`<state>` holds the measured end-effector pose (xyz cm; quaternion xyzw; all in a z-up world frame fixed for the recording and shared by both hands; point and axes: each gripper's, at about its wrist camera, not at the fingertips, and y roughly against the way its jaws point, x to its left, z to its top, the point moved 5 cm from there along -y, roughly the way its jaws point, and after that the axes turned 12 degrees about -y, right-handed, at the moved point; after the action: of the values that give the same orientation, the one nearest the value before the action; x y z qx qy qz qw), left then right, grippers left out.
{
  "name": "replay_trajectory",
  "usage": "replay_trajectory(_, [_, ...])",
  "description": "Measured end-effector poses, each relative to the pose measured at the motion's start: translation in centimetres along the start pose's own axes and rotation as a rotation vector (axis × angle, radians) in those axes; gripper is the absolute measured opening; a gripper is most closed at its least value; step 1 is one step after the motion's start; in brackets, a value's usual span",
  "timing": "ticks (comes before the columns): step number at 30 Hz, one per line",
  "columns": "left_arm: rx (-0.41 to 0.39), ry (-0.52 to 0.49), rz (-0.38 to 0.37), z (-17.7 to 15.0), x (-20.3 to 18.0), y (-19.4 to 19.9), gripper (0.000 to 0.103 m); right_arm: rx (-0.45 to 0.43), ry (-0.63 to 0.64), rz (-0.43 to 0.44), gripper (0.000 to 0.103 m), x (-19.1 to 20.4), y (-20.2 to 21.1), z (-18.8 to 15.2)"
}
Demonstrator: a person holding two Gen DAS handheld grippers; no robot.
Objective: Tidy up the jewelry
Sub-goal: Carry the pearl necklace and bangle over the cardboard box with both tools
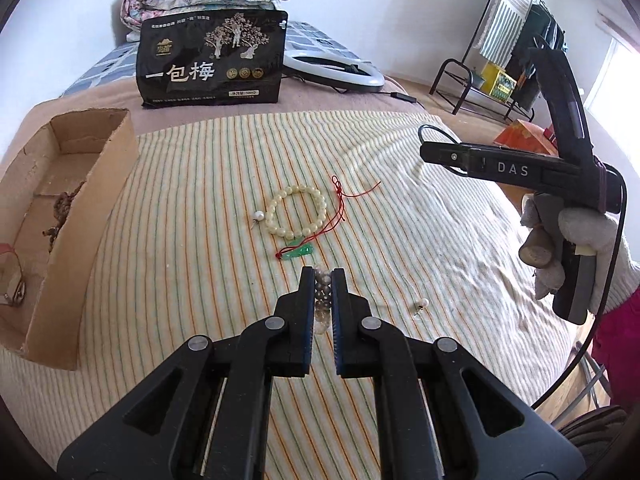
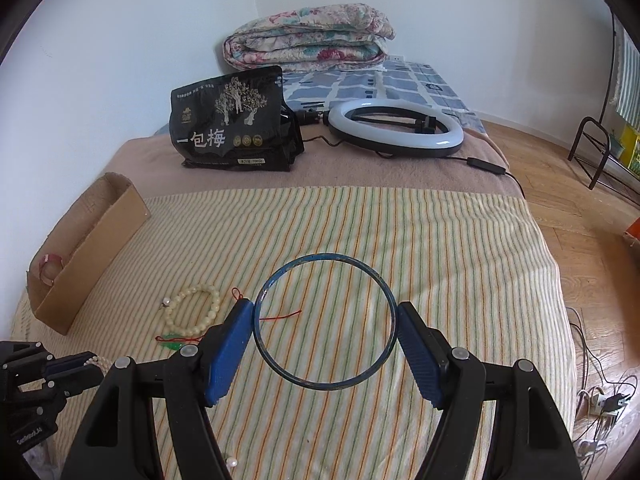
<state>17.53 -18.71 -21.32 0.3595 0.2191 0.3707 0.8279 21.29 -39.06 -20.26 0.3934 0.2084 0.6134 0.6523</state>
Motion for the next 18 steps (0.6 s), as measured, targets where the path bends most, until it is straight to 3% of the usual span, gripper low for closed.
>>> replay_trajectory(18, [-0.111,0.046,0.067,0.0,3.7,9.0,0.005,-0.052,0.065,0.051,0.074,5.3,6.7,0.3])
